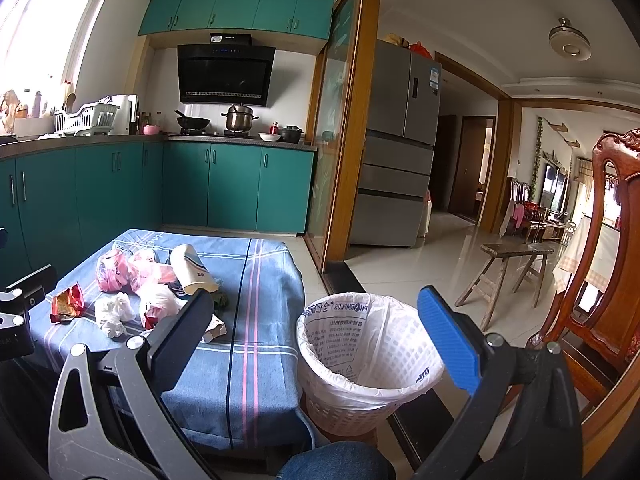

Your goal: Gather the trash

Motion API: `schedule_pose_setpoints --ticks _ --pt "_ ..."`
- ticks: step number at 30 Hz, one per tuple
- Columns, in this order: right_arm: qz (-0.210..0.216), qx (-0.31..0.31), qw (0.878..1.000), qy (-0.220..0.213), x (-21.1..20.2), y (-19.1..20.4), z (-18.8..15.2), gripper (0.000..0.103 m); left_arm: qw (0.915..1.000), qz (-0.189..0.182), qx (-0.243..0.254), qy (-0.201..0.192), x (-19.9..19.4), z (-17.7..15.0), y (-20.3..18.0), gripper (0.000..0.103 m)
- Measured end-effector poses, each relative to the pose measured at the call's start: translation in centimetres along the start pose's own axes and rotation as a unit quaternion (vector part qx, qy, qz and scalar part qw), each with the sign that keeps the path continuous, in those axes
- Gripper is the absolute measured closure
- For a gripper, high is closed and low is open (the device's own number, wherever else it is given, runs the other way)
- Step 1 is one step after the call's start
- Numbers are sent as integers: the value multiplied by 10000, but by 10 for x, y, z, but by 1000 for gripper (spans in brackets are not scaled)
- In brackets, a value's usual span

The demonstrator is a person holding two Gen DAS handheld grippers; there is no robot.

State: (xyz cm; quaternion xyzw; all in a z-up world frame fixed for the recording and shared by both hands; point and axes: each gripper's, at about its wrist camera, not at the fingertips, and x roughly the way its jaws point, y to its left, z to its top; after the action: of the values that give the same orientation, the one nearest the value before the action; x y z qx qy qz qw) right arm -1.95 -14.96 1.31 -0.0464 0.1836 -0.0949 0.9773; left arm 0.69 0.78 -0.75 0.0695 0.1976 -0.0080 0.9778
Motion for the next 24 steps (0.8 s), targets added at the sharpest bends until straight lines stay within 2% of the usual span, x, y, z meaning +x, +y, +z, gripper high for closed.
schedule_pose_setpoints --ticks 12,14,16,19,20,24 --pt "58 42 9999 117 12 3 -3 3 9998 8 -6 184 19 -6 6 3" --pt "176 73 9996 231 18 4 -4 3 9996 76 -136 223 28 -6 24 3" --pt "360 79 9974 627 34 10 -11 3 9987 285 -321 284 38 -9 46 3" --pt "636 -146 9928 1000 59 29 -23 3 9919 876 -637 667 64 -24 93 3" --pt "708 -206 9916 1066 65 36 -25 3 9898 959 -717 771 69 -29 104 3" --pt "1528 -263 9797 1270 97 75 -33 3 9810 1226 -1021 1106 92 -50 147 4"
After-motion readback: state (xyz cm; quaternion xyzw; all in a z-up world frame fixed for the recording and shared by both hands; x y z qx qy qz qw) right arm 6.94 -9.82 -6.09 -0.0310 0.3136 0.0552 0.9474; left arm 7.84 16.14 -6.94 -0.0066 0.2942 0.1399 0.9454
